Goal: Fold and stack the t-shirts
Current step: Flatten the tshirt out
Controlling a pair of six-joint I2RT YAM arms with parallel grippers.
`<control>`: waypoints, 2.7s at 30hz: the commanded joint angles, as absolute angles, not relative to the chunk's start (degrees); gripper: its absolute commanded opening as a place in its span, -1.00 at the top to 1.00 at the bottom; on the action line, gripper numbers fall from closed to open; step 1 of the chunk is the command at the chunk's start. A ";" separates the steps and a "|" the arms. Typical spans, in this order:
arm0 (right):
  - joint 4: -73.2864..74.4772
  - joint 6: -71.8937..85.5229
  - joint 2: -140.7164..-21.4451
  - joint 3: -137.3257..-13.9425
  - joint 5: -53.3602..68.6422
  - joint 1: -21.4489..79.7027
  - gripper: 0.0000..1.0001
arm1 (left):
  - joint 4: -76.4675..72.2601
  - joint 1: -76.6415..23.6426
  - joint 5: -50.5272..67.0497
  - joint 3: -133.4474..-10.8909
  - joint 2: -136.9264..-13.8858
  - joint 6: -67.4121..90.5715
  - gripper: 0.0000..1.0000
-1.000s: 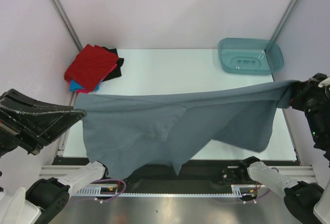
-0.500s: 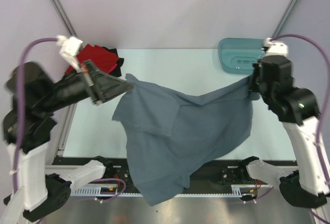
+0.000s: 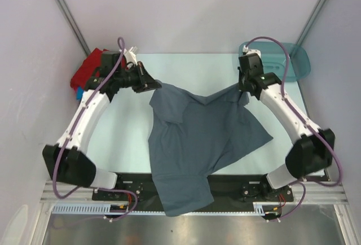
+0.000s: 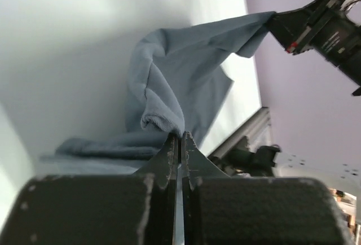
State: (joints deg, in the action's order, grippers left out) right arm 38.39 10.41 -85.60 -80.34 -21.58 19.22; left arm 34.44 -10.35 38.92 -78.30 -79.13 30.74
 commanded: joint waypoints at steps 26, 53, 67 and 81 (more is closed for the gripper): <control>43.59 13.01 -139.40 -138.52 -18.71 9.58 -0.39 | 30.50 2.55 40.96 -132.01 -141.06 24.52 0.83; 62.75 16.17 -115.66 -108.29 -12.49 7.65 -0.82 | 26.82 -14.58 37.27 -78.86 -99.33 32.52 -1.00; 63.89 14.85 -116.46 -104.50 -7.39 6.68 -0.75 | 30.24 -17.22 32.98 -66.36 -100.63 30.15 -1.00; 66.71 14.50 -115.23 -109.25 -6.15 6.94 -0.73 | 37.52 -20.04 18.48 -76.72 -113.19 23.47 -1.00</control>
State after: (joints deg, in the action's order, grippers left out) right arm 65.04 15.29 -116.88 -106.61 -6.33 6.63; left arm 35.64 -18.72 26.35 -73.28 -110.67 27.81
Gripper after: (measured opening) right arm 0.868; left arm 0.996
